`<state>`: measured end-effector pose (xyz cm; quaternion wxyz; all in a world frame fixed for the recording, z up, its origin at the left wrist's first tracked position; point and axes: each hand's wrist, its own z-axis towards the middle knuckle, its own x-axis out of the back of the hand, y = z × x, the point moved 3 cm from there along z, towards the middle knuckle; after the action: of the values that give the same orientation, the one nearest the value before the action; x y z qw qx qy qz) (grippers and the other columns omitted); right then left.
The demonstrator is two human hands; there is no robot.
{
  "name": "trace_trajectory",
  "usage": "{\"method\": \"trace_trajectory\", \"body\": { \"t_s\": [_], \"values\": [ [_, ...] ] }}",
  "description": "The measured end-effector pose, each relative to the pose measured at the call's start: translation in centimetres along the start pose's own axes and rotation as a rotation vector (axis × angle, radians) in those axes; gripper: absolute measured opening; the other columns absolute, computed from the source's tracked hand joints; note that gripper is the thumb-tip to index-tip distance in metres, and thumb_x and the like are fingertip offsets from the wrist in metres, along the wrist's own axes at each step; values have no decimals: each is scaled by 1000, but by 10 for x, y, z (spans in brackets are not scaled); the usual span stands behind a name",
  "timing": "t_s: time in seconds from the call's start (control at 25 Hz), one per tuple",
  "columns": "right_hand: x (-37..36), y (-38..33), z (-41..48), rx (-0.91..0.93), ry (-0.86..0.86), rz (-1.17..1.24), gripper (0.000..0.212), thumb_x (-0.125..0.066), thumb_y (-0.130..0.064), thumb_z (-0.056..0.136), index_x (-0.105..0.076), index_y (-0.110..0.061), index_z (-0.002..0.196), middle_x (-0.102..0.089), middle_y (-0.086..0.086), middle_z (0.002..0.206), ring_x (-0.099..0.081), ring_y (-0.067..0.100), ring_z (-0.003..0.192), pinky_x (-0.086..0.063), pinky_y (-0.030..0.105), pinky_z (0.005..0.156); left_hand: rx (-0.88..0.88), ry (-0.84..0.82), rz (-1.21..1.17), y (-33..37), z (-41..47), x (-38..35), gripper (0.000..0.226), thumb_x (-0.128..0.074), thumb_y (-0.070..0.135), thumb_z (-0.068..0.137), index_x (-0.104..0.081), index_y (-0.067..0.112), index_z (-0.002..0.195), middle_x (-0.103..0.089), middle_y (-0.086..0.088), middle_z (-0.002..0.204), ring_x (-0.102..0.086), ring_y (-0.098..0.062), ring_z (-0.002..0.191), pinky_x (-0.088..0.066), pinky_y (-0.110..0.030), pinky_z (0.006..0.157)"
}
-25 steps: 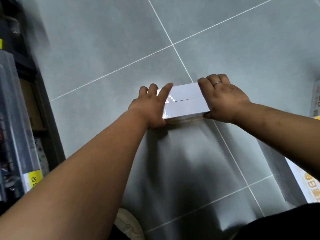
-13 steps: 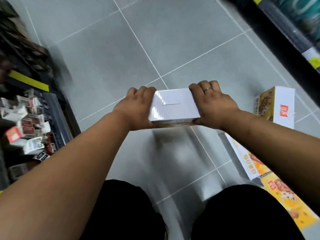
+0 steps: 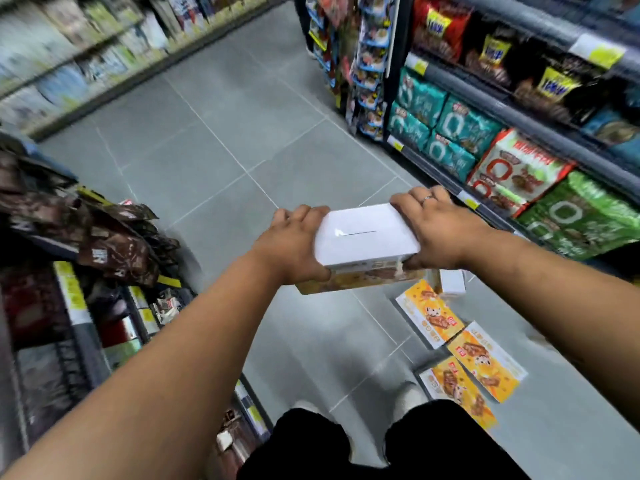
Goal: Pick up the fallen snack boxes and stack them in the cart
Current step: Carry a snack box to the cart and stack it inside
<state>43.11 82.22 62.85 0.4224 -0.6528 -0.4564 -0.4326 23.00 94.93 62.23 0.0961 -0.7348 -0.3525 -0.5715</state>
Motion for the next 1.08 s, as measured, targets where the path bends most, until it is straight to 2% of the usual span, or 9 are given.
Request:
{"method": "trace_trajectory", "body": {
  "t_s": [0.16,0.36,0.52,0.8,1.08],
  "values": [
    [92,16,-75,-47,58,-9,101,-81,-51,58,-27,-25,138,-38,6,126,-33,28,114,-44,42,91,-128,20,80,71,-23,78,106,-77,52,60,-23,27,148,-40,-3,134,-37,-33,119,-35,-40,105],
    [137,43,-147,-184,116,-26,105,-78,-57,58,-21,-27,141,-36,5,131,-31,27,120,-43,44,97,-305,58,208,138,-24,123,108,-71,62,57,-21,28,147,-39,-3,139,-40,-32,122,-36,-42,105],
    [146,51,-208,-344,147,2,105,-76,-58,63,-20,-27,145,-33,4,137,-28,26,124,-41,41,100,-451,30,248,189,-23,135,104,-76,57,64,-19,29,147,-36,-2,142,-34,-32,125,-36,-43,105],
    [139,57,-314,-626,150,50,108,-73,-64,66,-15,-25,148,-31,5,141,-26,27,127,-40,40,102,-731,-29,305,282,-34,127,108,-79,55,65,-17,28,149,-33,-1,145,-31,-31,128,-31,-42,109],
    [117,68,-438,-859,149,100,114,-73,-68,64,-11,-25,150,-29,2,143,-25,26,132,-37,40,104,-931,-110,380,394,-65,93,113,-78,63,62,-16,31,151,-29,2,153,-27,-30,137,-28,-45,114]
  ]
}}
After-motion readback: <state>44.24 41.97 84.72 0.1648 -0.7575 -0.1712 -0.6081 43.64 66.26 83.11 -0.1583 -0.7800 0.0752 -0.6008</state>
